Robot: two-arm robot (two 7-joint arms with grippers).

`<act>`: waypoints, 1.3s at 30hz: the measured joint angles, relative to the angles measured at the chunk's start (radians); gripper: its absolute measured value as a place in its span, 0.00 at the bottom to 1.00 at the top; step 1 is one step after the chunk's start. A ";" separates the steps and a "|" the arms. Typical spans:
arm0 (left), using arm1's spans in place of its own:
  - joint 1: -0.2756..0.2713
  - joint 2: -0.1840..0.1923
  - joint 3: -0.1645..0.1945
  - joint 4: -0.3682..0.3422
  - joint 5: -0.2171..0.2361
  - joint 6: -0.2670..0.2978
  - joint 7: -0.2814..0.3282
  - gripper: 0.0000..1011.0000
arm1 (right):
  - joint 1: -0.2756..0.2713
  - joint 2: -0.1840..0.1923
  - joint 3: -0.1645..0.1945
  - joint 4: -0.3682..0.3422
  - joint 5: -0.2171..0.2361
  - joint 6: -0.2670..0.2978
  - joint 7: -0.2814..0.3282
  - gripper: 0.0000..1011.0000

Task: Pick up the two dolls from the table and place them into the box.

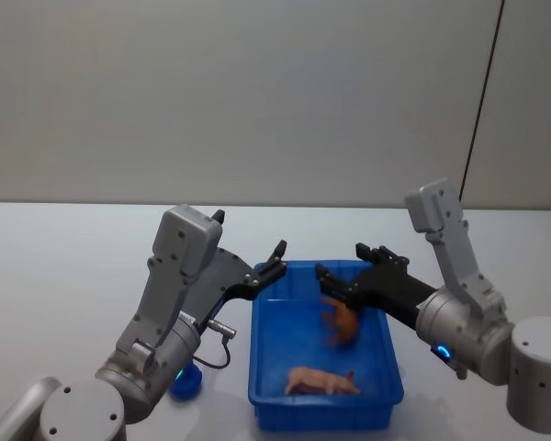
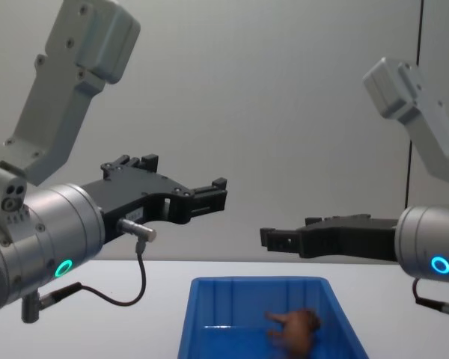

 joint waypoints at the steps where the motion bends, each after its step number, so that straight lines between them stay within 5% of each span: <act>1: 0.000 0.000 0.000 0.000 0.000 0.000 0.000 0.99 | 0.002 -0.002 -0.001 0.003 0.000 -0.002 -0.001 0.76; 9: 0.000 0.000 0.000 0.000 0.000 0.000 0.000 0.99 | -0.004 0.013 0.014 0.001 0.014 -0.035 -0.006 0.99; 31: 0.001 0.001 0.000 0.000 0.000 0.002 0.000 0.99 | -0.093 0.132 0.092 -0.052 0.067 -0.111 0.040 0.99; 39: 0.022 0.020 -0.007 -0.032 -0.013 0.051 0.013 0.99 | -0.110 0.151 0.104 -0.062 0.076 -0.122 0.052 0.99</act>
